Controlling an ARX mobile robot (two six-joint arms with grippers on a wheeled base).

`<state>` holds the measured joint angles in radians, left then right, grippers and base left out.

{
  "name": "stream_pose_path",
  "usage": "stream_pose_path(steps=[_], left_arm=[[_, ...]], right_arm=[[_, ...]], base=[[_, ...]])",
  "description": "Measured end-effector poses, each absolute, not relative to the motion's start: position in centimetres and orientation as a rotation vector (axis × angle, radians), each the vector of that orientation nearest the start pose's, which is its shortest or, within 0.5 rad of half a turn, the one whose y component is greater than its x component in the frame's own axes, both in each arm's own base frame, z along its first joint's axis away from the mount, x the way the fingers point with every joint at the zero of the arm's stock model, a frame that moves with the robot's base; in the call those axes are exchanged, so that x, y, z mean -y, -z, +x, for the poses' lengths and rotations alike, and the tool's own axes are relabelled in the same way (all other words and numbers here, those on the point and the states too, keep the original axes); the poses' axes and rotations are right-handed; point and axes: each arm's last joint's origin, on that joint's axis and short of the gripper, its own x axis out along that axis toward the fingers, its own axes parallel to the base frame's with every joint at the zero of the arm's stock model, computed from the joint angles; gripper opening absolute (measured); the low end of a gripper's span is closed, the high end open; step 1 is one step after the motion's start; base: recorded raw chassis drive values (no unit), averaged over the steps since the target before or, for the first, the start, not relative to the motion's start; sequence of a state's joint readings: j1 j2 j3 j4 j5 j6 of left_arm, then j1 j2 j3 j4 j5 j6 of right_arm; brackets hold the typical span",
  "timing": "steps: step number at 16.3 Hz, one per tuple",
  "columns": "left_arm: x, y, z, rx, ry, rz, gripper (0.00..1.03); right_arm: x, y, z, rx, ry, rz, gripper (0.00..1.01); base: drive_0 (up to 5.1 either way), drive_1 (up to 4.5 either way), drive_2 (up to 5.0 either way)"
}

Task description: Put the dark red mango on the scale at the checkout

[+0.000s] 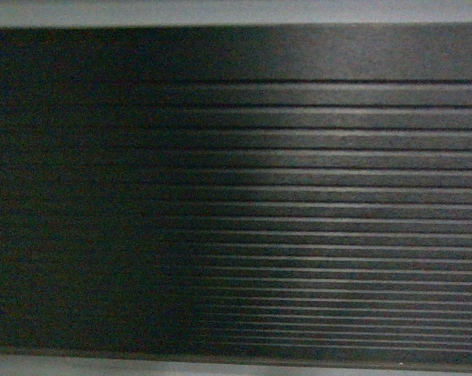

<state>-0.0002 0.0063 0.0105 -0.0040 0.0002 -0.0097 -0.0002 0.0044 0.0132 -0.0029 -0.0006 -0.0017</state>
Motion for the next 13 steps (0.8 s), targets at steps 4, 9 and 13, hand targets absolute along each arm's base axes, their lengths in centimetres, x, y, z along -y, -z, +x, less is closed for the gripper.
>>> stream_pose_path(steps=[4, 9, 13], left_arm=[[0.0, -16.62, 9.75, 0.0, 0.001, -0.01, 0.98], [0.0, -16.62, 9.75, 0.0, 0.0, -0.01, 0.98], [0.0, -16.62, 9.75, 0.001, -0.001, -0.01, 0.98]], right_arm=[[0.0, -16.73, 9.72, 0.005, 0.0, 0.0, 0.98], [0.0, -16.73, 9.72, 0.005, 0.0, -0.001, 0.98], [0.0, -16.72, 9.72, 0.004, 0.0, 0.0, 0.98]], base=[[0.0, 0.0, 0.0], [0.0, 0.0, 0.0], [0.0, 0.0, 0.0]])
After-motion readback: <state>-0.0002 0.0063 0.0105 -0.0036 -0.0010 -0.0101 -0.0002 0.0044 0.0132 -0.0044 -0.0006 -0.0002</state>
